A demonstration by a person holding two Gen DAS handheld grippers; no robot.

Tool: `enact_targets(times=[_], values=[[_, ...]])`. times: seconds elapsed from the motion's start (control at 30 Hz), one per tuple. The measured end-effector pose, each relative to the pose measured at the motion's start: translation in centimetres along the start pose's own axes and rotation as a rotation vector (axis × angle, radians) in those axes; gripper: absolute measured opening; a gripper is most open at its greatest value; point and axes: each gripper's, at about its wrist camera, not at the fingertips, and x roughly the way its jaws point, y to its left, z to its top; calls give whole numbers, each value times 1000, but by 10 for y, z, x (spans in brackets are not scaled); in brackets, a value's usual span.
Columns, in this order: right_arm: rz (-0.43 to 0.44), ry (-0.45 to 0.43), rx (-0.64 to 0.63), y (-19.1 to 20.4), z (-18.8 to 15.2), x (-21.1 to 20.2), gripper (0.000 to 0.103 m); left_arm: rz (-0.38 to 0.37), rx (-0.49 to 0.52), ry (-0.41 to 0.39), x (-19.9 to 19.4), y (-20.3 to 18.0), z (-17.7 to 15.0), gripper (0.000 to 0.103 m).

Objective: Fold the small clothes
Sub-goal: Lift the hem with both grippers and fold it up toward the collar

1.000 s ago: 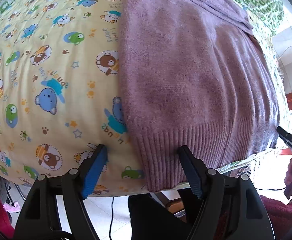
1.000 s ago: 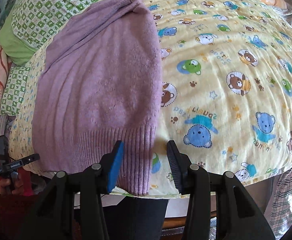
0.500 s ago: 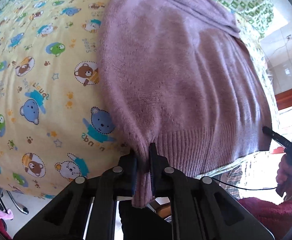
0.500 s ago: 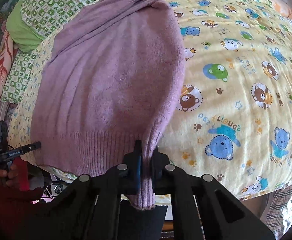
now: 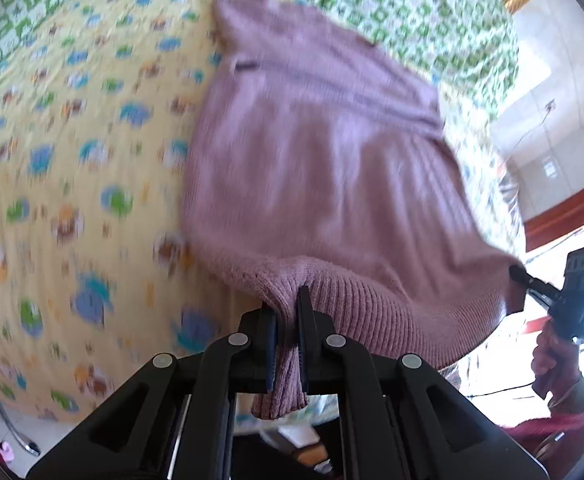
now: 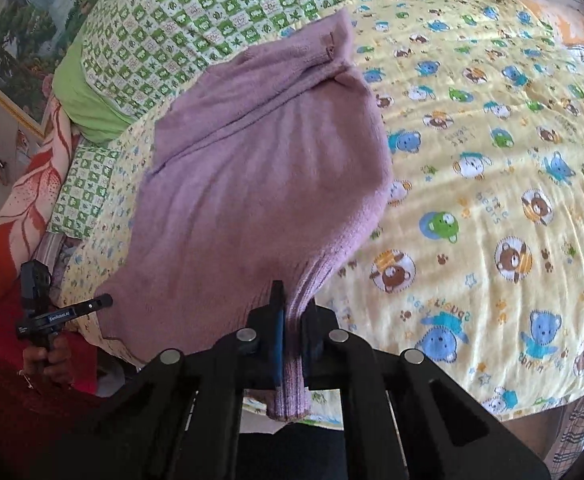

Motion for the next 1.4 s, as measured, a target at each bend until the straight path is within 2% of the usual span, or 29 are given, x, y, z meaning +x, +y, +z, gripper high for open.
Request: enact_targets(times=[0.23, 0.37, 0.57, 0.7, 0.97, 1.3, 1.4], values=[[-4, -114, -52, 17, 70, 6, 7, 8, 29, -146, -6, -16, 92, 6], [-49, -181, -79, 17, 124, 22, 7, 48, 60, -211, 4, -28, 151, 6], [-105, -225, -98, 19, 204, 60, 7, 101, 64, -244, 39, -34, 241, 6], [-114, -243, -113, 23, 250, 85, 7, 121, 34, -252, 64, -31, 287, 6], [-131, -210, -107, 6, 315, 140, 7, 165, -25, -236, 112, -13, 345, 6], [-157, -159, -75, -15, 350, 190, 7, 209, -75, -205, 166, 7, 377, 6], [-139, -125, -36, -24, 355, 201, 12, 216, -93, -187, 174, 10, 382, 12]])
